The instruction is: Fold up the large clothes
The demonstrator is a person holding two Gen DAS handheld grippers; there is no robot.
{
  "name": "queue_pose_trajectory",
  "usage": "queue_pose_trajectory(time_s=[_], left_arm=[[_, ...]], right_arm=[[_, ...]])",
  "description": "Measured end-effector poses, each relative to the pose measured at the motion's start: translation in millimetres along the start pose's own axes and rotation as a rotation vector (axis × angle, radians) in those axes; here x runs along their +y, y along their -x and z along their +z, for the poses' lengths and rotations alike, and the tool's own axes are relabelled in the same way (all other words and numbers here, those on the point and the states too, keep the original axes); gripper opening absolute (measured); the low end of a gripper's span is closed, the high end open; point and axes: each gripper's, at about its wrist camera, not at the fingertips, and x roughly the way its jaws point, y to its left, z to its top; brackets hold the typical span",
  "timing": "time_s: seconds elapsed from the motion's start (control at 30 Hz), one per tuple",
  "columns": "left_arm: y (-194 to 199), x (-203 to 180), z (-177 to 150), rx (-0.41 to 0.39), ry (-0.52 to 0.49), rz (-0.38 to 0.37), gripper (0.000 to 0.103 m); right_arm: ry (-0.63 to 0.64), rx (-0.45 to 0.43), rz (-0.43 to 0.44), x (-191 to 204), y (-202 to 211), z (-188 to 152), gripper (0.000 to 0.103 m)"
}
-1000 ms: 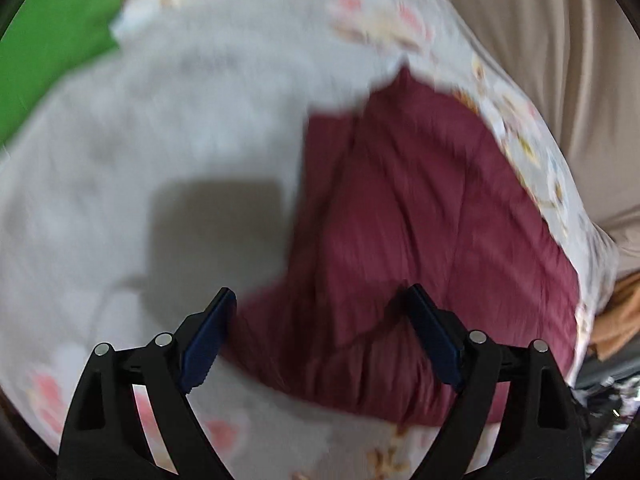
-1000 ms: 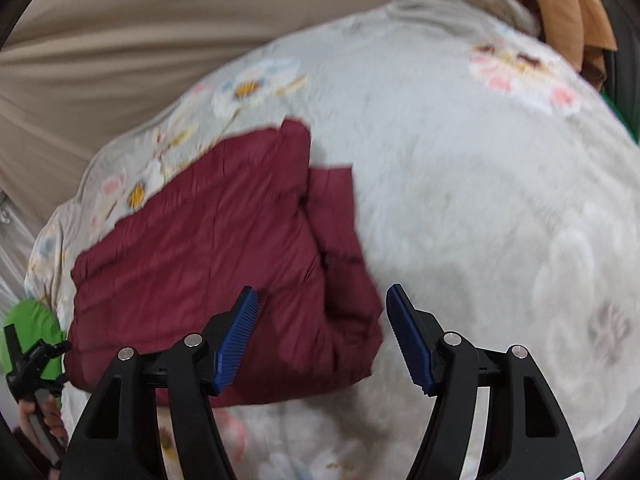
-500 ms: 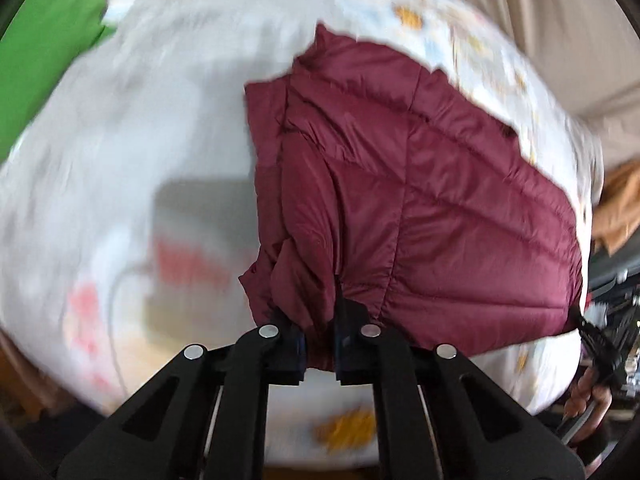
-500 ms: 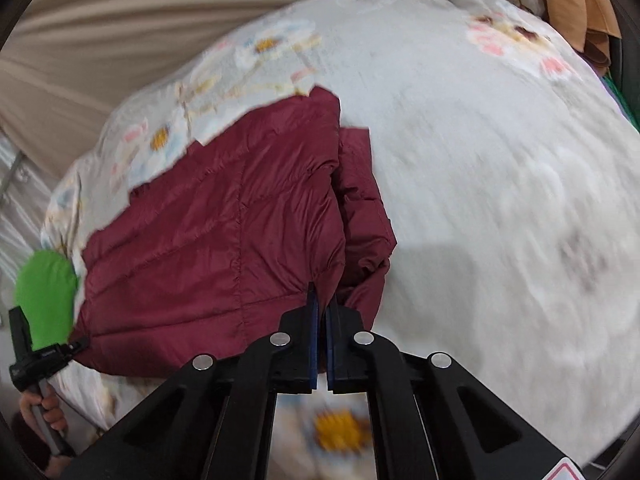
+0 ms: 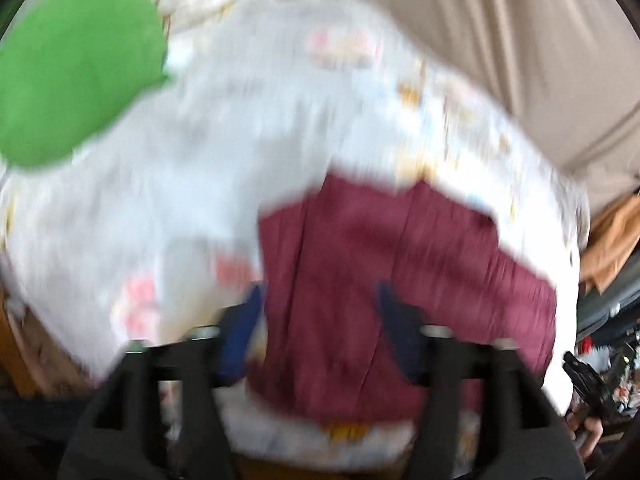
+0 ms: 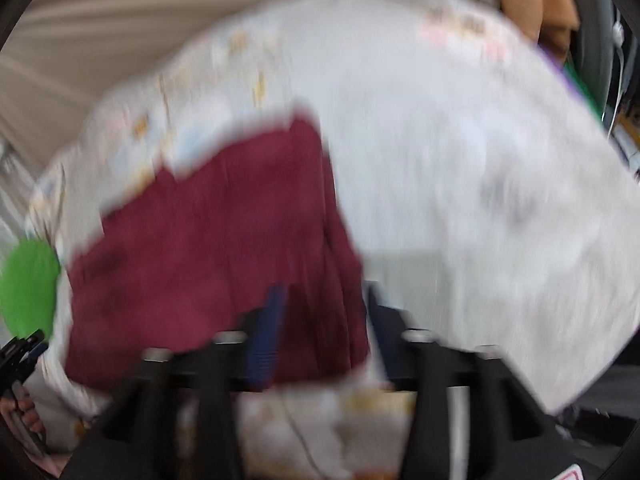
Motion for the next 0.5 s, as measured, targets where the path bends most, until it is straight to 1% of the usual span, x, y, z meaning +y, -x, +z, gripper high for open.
queue_pose_trajectory(time_s=[0.03, 0.07, 0.1, 0.13, 0.17, 0.2, 0.23, 0.27, 0.3, 0.33, 0.37, 0.4, 0.43, 0.47, 0.5], left_arm=[[-3, -5, 7, -0.014, -0.001, -0.009, 0.073], [-19, -8, 20, -0.004, 0.009, -0.031, 0.073], [-34, -12, 27, 0.018, 0.016, -0.031, 0.073], [-52, -15, 35, 0.042, 0.026, -0.026, 0.073], [-71, -11, 38, 0.082, 0.039, -0.036, 0.073], [-85, -9, 39, 0.110, 0.054, -0.030, 0.073], [-103, -10, 39, 0.138, 0.079, -0.029, 0.069], [-110, -4, 35, 0.155, 0.091, -0.036, 0.062], [-117, -6, 33, 0.168, 0.097, -0.034, 0.040], [-120, -10, 34, 0.170, 0.088, -0.025, 0.015], [-117, -14, 32, 0.154, 0.072, -0.011, 0.001], [-113, -15, 33, 0.128, 0.072, -0.008, 0.000], [-103, -17, 34, 0.091, 0.078, -0.014, 0.000], [-84, -15, 37, 0.031, 0.077, 0.007, 0.000], [-74, -12, 40, -0.002, 0.081, 0.017, 0.000]], right_arm=[[-0.013, -0.014, 0.027, 1, -5, 16, 0.066], [-0.028, -0.013, 0.050, 2, -14, 27, 0.068], [-0.043, -0.009, 0.072, 1, -24, 35, 0.071], [-0.060, 0.008, 0.080, 3, -43, 47, 0.071], [-0.068, 0.026, 0.073, 2, -56, 52, 0.071], [-0.074, 0.043, 0.060, 3, -72, 57, 0.071], [-0.079, 0.052, 0.048, 4, -83, 59, 0.071], [-0.086, 0.067, 0.038, 6, -97, 61, 0.067], [-0.088, 0.076, 0.041, 13, -99, 60, 0.047], [-0.080, 0.081, 0.036, 21, -104, 63, 0.028], [-0.052, 0.058, 0.034, 34, -100, 64, 0.018], [-0.006, 0.029, 0.052, 43, -91, 65, 0.010], [0.057, -0.029, 0.086, 59, -76, 67, 0.009], [0.084, -0.058, 0.109, 71, -68, 71, 0.008], [0.133, -0.114, 0.155, 87, -51, 75, 0.008]])
